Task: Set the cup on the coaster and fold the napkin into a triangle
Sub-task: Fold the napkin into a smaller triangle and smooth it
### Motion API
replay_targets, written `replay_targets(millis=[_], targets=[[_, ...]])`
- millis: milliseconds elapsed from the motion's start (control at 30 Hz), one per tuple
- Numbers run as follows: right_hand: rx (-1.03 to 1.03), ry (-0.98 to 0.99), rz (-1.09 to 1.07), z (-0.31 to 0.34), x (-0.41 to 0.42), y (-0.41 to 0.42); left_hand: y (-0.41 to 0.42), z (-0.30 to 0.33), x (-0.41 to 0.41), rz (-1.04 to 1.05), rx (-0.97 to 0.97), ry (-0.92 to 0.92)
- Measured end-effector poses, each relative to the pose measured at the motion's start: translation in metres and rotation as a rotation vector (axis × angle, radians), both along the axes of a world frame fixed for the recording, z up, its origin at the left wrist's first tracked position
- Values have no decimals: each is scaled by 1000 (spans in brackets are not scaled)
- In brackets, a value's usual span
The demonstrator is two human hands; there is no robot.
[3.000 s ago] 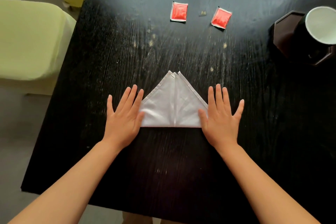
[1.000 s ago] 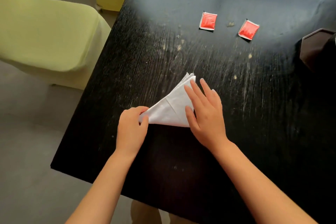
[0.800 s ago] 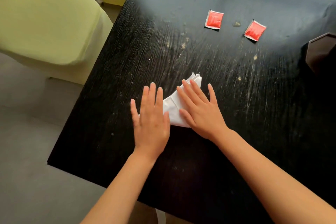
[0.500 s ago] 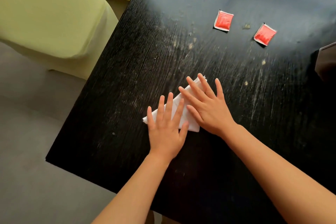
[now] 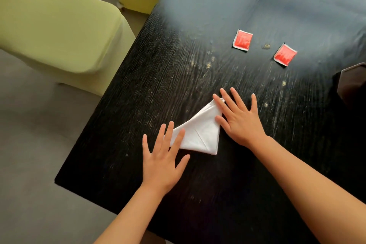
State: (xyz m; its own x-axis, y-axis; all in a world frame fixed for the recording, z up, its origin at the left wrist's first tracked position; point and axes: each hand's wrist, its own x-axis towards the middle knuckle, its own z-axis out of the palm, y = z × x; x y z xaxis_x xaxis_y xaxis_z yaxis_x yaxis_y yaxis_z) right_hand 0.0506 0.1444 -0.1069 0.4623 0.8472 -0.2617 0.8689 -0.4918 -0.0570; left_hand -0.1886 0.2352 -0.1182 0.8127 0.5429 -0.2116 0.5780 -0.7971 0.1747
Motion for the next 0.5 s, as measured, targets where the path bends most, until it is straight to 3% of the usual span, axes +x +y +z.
replay_targets(millis=[100,200,267,367,433,500], targets=[[-19,10,4,4,-2,4,0,6,0,33,-58,13],[132,57,-264,15,-20,6,-9,19,5,203,-162,-147],[293,108,-571,24,-35,5,-16,32,2,555,-328,-406],[275,259,-819,28,-55,9,-30,53,5,1196,-768,-689],[260,358,-872,32,-63,15,-37,64,11,1420,-1063,-771],[275,422,-916,36,-71,23,-37,71,18,1478,-1237,-775]])
